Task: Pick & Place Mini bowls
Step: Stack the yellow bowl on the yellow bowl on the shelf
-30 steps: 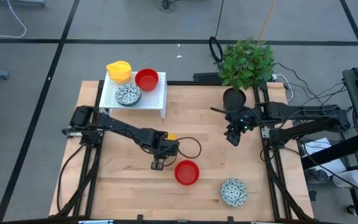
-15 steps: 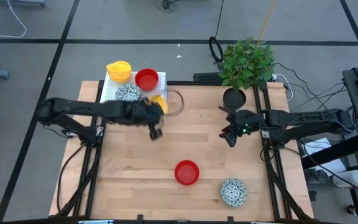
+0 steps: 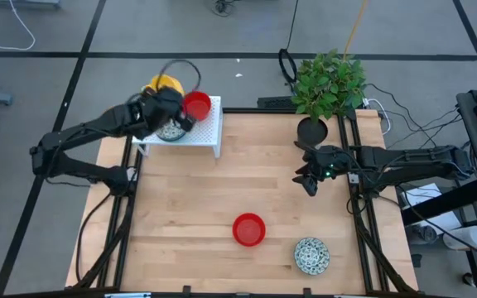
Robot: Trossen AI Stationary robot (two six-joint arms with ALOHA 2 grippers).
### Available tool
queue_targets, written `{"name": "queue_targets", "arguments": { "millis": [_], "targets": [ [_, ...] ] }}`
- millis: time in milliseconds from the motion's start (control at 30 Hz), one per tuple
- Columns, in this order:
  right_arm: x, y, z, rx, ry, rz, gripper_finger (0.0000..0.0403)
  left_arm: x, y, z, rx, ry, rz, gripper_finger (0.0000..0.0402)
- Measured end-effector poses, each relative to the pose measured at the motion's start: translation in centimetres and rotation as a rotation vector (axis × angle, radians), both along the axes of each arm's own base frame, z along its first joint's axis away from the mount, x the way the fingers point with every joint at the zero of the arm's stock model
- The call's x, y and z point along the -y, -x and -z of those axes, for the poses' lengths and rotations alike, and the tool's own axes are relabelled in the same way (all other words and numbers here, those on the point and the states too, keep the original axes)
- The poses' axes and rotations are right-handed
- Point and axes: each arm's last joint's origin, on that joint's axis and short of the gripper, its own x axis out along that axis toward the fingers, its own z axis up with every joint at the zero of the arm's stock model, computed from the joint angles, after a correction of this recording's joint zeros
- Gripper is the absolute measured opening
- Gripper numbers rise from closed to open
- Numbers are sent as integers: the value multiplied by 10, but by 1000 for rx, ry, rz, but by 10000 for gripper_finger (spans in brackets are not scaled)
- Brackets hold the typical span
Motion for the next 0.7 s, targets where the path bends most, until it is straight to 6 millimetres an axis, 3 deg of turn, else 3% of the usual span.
{"name": "queue_targets", "arguments": {
  "millis": [167, 367, 700],
  "targets": [
    [0, 0, 0, -1, 17, -15, 169, -29, 16, 2, 6, 13, -156, 22],
    [0, 0, 0, -1, 20, -18, 169, -51, 27, 7, 47, 70, -258, 6],
    [0, 0, 0, -2, 37, -32, 169, -77, 25, 27, -9, 159, -309, 13]
  ]
}}
